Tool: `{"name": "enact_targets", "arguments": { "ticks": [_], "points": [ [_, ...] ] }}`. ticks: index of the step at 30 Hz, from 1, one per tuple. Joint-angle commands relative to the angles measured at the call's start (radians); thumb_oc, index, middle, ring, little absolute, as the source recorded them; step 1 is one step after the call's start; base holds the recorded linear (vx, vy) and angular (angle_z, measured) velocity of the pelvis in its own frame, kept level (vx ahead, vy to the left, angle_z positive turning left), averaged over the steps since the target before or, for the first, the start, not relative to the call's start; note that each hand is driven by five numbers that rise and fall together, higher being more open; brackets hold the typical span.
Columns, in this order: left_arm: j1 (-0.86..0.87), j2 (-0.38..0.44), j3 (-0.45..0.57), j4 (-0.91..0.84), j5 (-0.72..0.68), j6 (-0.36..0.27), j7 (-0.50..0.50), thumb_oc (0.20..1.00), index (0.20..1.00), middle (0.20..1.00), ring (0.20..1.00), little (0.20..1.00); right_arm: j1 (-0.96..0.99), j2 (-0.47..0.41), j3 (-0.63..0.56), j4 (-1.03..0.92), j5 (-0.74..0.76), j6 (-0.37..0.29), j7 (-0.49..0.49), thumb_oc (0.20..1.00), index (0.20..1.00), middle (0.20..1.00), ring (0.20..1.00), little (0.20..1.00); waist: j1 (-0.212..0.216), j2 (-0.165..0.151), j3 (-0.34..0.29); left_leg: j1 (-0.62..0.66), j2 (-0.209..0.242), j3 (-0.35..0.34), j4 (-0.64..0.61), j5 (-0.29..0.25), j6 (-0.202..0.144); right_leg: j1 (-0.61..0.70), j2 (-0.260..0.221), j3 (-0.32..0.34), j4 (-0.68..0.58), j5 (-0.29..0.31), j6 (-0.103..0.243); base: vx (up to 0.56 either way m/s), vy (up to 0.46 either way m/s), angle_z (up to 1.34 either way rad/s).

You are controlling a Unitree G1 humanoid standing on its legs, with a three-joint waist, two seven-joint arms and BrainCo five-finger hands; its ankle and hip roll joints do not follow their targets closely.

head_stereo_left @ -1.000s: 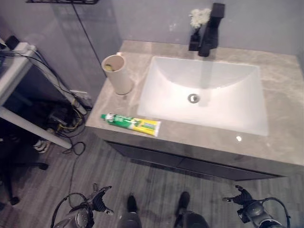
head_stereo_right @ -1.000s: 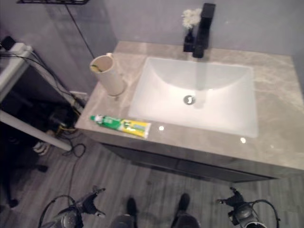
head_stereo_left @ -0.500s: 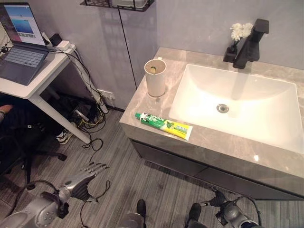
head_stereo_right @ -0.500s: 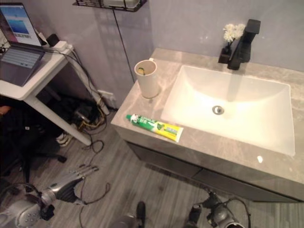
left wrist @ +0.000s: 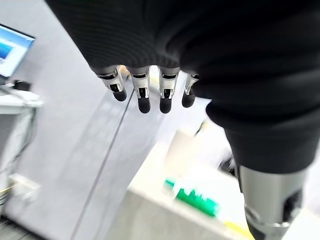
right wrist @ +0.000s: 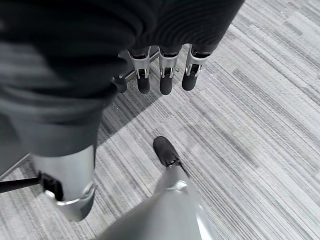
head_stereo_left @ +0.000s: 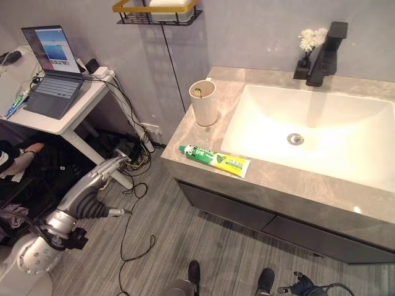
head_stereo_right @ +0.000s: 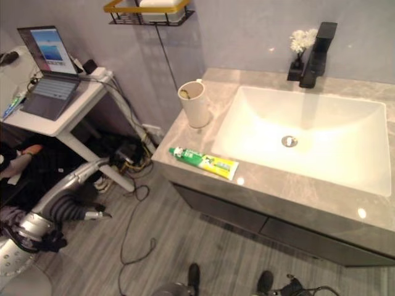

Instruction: Put brush and paste in cup on sink, flatten towel.

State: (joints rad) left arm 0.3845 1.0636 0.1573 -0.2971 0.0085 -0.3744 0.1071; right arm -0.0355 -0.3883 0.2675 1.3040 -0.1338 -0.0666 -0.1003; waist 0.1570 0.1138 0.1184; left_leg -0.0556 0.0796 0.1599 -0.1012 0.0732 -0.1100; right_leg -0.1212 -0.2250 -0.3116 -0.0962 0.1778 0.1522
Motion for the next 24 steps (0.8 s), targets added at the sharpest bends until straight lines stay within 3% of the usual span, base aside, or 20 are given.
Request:
{"name": "enact_targets", "arguments": {
  "ticks": [1, 10, 24],
  "points": [
    [-0.106, 0.007, 0.04, -0.002, -0.037, -0.021, -0.006, 1.0, 1.0, 1.0, 1.0, 1.0, -0.045, -0.013, 0.043, -0.006, -0.032, 0.005, 0.025, 1.0, 1.0, 1.0, 1.0, 1.0, -0.02, -0.004, 0.032, -0.044, -0.003, -0.013, 0.014, 0.017, -0.017, 0.054, -0.029, 0.033, 0.016, 0.008, 0.056, 0.01, 0.028, -0.22],
    [-0.211, 0.074, -0.016, 0.032, -0.036, -0.022, -0.04, 1.0, 1.0, 1.0, 1.0, 1.0, -0.035, -0.048, 0.039, -0.062, -0.009, -0.01, 0.031, 1.0, 1.0, 1.0, 1.0, 1.0, -0.066, -0.029, 0.048, -0.051, 0.002, 0.036, 0.014, 0.004, -0.01, -0.004, -0.024, 0.093, 0.012, 0.034, 0.062, -0.01, 0.032, -0.22],
    [-0.244, 0.06, -0.058, 0.144, -0.009, -0.002, -0.038, 1.0, 1.0, 1.0, 1.0, 1.0, -0.016, -0.047, 0.057, -0.13, -0.008, -0.027, 0.052, 1.0, 1.0, 1.0, 1.0, 1.0, -0.091, -0.078, 0.088, -0.059, 0.009, 0.107, 0.014, -0.003, -0.001, -0.079, -0.015, 0.163, 0.013, 0.066, 0.07, 0.0, 0.022, -0.16]
  ]
}}
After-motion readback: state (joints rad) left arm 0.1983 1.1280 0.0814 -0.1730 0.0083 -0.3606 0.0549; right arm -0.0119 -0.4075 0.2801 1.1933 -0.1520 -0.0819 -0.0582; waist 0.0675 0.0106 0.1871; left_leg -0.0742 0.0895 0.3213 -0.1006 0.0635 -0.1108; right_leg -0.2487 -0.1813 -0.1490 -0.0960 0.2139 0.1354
